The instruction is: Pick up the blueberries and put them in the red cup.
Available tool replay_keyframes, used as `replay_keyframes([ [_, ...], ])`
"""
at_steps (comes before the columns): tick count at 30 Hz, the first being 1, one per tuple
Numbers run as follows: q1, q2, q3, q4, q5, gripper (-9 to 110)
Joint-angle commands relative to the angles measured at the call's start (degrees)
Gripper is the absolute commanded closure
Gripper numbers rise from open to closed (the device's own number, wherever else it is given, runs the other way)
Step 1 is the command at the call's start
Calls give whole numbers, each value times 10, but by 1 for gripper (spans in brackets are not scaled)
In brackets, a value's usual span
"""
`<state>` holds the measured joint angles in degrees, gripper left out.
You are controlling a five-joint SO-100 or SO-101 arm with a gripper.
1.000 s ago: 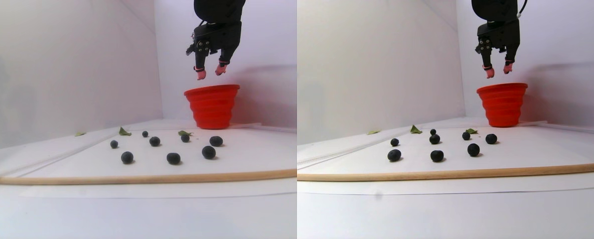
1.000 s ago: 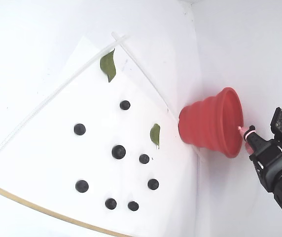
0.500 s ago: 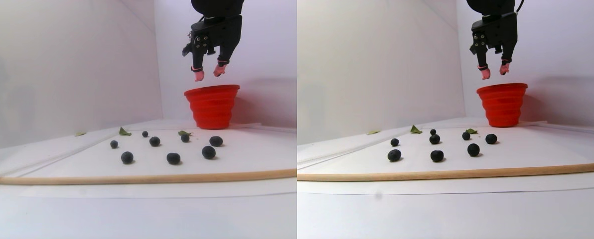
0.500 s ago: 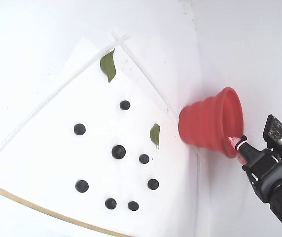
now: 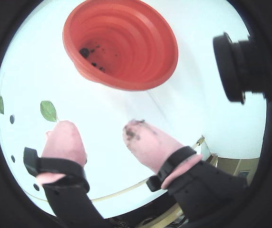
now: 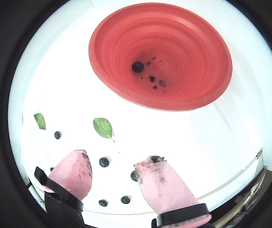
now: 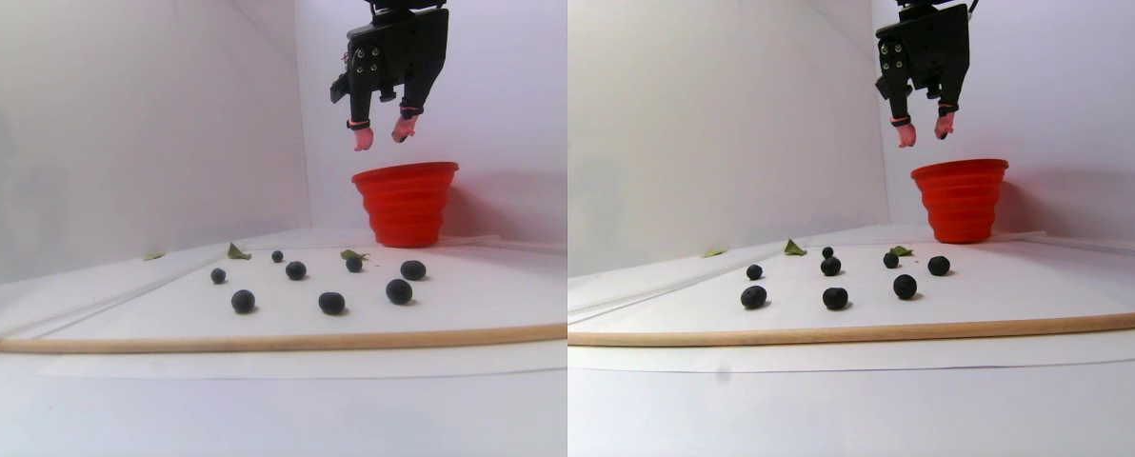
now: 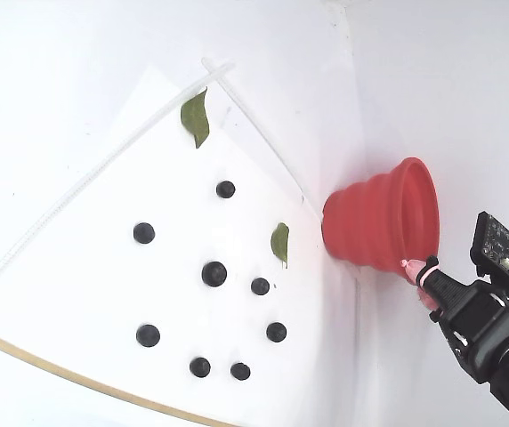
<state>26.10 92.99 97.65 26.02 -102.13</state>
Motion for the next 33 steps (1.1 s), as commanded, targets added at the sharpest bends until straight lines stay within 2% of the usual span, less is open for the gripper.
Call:
replay_keyframes([
  [1,-7,96,1,4,-4,84],
  [33,-13,185,200,48,-6,84],
])
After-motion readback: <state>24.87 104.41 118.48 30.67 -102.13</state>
